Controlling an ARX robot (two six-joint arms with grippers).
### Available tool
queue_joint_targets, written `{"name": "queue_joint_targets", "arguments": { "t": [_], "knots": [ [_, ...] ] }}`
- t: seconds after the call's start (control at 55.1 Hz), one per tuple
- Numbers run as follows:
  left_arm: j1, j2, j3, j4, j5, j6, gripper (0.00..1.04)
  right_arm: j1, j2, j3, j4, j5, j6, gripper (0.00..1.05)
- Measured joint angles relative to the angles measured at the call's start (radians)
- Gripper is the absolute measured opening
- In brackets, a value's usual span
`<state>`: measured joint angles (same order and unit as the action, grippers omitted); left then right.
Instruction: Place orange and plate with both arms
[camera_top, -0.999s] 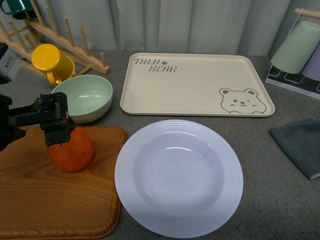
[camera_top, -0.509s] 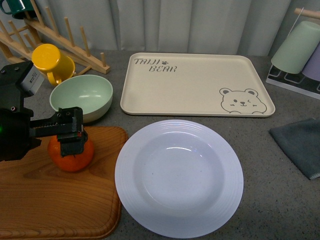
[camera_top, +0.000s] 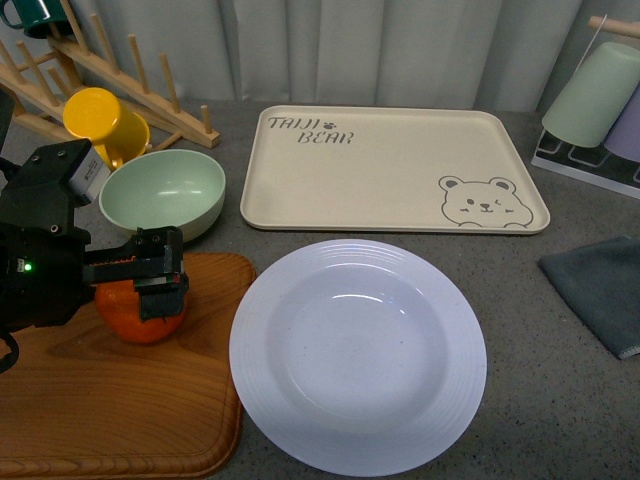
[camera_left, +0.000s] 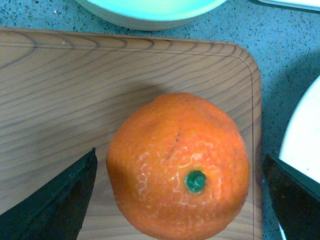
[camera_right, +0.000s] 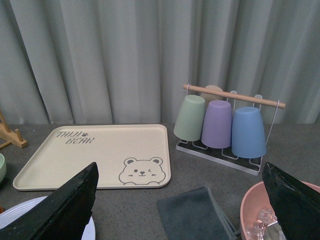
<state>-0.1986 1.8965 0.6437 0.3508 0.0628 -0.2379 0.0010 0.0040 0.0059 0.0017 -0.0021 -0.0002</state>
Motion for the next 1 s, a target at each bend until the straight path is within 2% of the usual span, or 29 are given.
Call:
{"name": "queue_joint_targets", "arguments": {
  "t": [0.054,0.127,0.2,0.291,0.654,0.836,0.999],
  "knots": [
    [0.0,0.002,0.001,0.0,-0.002,0.0,0.94,0.0,0.0,0.0,0.0,0.0,0.0,0.96],
    [0.0,0.005,0.001,0.003,-0.006,0.0,0.81,0.0,0.0,0.0,0.0,0.0,0.0,0.96],
    [0.0,0.005,0.001,0.006,-0.005,0.0,0.73,0.0,0.0,0.0,0.0,0.0,0.0,0.96],
    [0.0,0.005,0.001,0.006,0.002,-0.002,0.69,0.0,0.0,0.0,0.0,0.0,0.0,0.96],
    [-0.02,-0.062,-0.01,-0.018,0.013,-0.016,0.66,0.0,0.0,0.0,0.0,0.0,0.0,0.96],
    [-0.094,-0.121,-0.01,-0.04,0.007,-0.057,0.66,0.0,0.0,0.0,0.0,0.0,0.0,0.96],
    [-0.214,-0.136,0.016,-0.06,-0.018,-0.116,0.66,0.0,0.0,0.0,0.0,0.0,0.0,0.96]
  ]
}}
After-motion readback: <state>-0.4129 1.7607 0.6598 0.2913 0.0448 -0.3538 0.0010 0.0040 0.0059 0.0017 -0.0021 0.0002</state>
